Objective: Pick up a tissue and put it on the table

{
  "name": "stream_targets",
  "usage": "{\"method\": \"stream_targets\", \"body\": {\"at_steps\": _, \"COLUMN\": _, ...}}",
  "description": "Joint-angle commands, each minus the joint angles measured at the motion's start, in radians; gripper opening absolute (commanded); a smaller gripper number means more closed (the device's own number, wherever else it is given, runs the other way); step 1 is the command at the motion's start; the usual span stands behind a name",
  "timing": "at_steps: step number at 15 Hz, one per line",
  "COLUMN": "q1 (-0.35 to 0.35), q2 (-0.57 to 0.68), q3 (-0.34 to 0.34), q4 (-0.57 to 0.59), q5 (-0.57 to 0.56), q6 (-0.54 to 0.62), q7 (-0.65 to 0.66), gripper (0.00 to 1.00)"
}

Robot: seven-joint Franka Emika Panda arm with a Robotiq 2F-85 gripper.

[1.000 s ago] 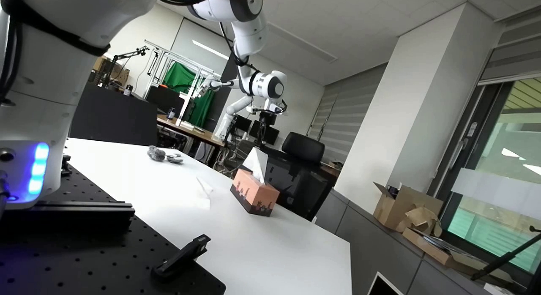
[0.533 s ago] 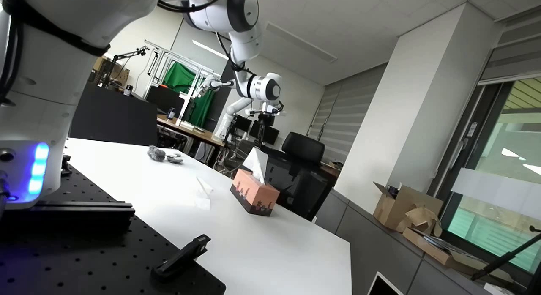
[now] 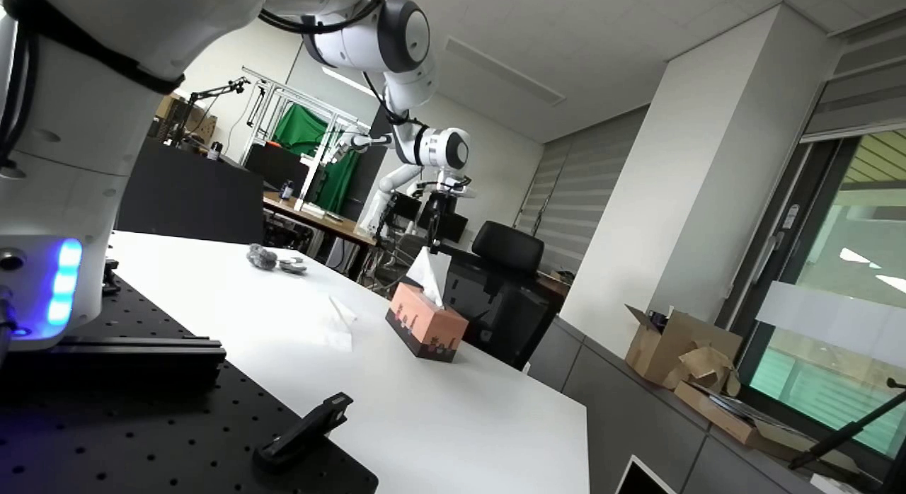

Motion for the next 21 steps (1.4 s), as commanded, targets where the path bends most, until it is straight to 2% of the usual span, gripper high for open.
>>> {"method": "stream_targets", "body": {"at_steps": 1, "q1": -0.007, "q2": 0.064, "q3": 0.003, "q4": 0.133, "q5": -0.023, "q6": -0.105, "q7": 0.019, "gripper": 0.53}}
{"method": "stream_targets", "body": {"at_steps": 8, "q1": -0.007, "q2": 0.095, "q3": -0.006, "q4": 0.198, "q5": -0.012, "q6": -0.136, "q7": 0.012, "gripper": 0.05}}
{"method": "stream_targets", "body": {"at_steps": 9, "q1": -0.010, "q2": 0.096, "q3": -0.005, "q4": 0.203, "q5": -0.008, "q6": -0.139, "q7": 0.009, "gripper": 0.01}}
{"method": "stream_targets", "body": {"at_steps": 16, "q1": -0.028, "q2": 0.077, "q3": 0.004, "q4": 0.236, "q5": 0.004, "q6": -0.188, "q7": -0.013, "gripper": 0.00}}
{"method": "stream_targets", "body": {"at_steps": 21, "q1": -0.031, "q2": 0.016, "q3": 0.012, "q4": 0.263, "q5": 0.007, "q6": -0.202, "q7": -0.053, "gripper": 0.00}}
